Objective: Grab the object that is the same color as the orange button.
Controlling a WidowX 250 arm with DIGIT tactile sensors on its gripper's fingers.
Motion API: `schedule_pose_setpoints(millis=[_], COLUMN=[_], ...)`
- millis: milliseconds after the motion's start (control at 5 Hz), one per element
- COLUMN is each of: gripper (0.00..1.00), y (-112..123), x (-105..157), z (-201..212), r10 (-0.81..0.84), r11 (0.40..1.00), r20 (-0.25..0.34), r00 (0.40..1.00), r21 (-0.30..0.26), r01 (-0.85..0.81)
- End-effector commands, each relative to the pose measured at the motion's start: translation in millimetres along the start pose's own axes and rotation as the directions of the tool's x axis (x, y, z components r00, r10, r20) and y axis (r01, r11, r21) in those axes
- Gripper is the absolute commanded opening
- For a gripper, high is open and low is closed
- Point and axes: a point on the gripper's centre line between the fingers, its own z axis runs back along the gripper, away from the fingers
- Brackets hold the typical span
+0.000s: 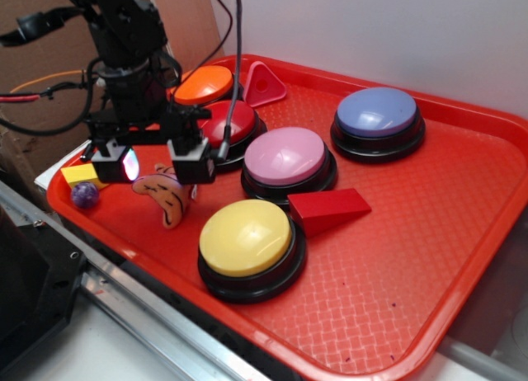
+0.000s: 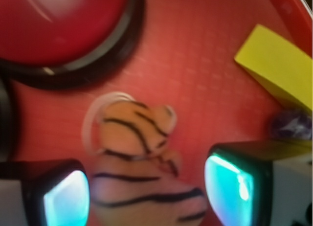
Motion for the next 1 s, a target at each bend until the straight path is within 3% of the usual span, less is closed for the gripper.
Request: schedule_pose_setpoints(millis=[0,200,400,600,800], gripper=[1.00,1.00,0.00,0.00,0.00], y=[-0.5,-1.5,-2.5,-2.5,0.8], x=[1.3,0.6,0.1,3.7,13.1], z=[-16.7,-16.9,-14.4,-9.0,22.0], r10=[0.008,0.009,0.011,0.012,-0.034], r11=[1.000,1.000,1.000,0.999,0.996], r20=[0.015,0.022,0.021,0.027,0.021], r00=[1.000,1.000,1.000,1.000,0.999], r21=[0.013,0.009,-0.017,-0.031,-0.081], r01=[-0.008,-0.010,-0.011,-0.011,0.035])
